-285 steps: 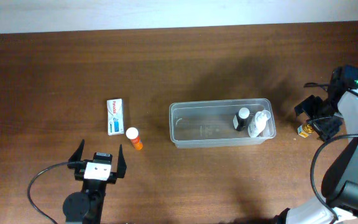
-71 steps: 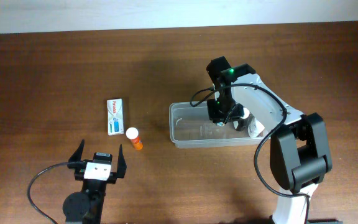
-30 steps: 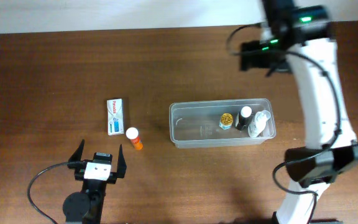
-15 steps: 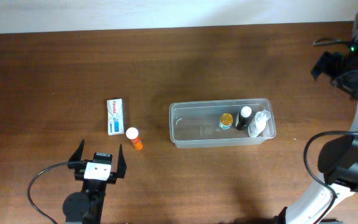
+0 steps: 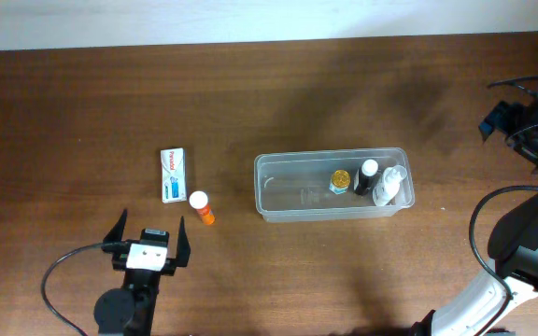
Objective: Pack container
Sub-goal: 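Move the left gripper down onto the white Panadol box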
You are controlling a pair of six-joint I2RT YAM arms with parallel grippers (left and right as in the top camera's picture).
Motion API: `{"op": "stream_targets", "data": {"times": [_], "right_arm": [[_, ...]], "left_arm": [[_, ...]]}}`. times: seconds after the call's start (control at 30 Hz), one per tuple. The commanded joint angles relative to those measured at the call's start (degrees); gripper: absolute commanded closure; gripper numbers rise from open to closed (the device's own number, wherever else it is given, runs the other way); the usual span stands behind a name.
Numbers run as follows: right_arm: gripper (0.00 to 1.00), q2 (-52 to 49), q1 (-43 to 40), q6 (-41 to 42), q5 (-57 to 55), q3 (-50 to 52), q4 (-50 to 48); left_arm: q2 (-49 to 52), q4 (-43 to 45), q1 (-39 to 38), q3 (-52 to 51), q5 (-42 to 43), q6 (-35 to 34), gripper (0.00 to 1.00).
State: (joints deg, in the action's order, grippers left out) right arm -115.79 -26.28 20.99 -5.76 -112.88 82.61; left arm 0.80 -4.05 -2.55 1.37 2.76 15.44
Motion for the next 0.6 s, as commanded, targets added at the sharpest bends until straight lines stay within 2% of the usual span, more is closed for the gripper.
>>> {"op": "stream_targets", "data": {"times": [0.0, 0.1, 0.23, 0.33, 0.4, 0.5, 0.57], "right_arm": [[0.02, 0.22, 0.02, 0.52, -0.09, 0.28, -0.17], [0.02, 0.22, 0.02, 0.52, -0.09, 0.28, -0.17], [0.02, 0.22, 0.02, 0.52, -0.09, 0.28, -0.17], [0.02, 0.22, 0.02, 0.52, -0.09, 0.28, -0.17], [0.02, 0.22, 0.02, 0.52, -0.09, 0.28, -0.17], [0.02, 0.22, 0.02, 0.52, -0.09, 0.28, -0.2], [0.02, 0.22, 0.02, 0.52, -0.09, 0.28, -0.17]], "left_arm": [[-0.46, 3.89, 0.33, 0.04, 5.05, -0.22, 0.01], [-0.17, 8.15, 0.37, 2.05, 4.94, -0.57, 0.01], [4.61, 4.85, 1.36, 10.1, 4.74, -1.03, 0.0], [13.33, -2.27, 2.54, 20.33, 4.98, -1.05, 0.0], [22.62, -10.29, 3.23, 30.88, 5.01, -0.96, 0.01], [36.65, -22.53, 3.45, 46.6, 8.09, 4.44, 0.01], [45.0, -27.71, 3.45, 55.32, 10.16, 4.76, 0.01]]}}
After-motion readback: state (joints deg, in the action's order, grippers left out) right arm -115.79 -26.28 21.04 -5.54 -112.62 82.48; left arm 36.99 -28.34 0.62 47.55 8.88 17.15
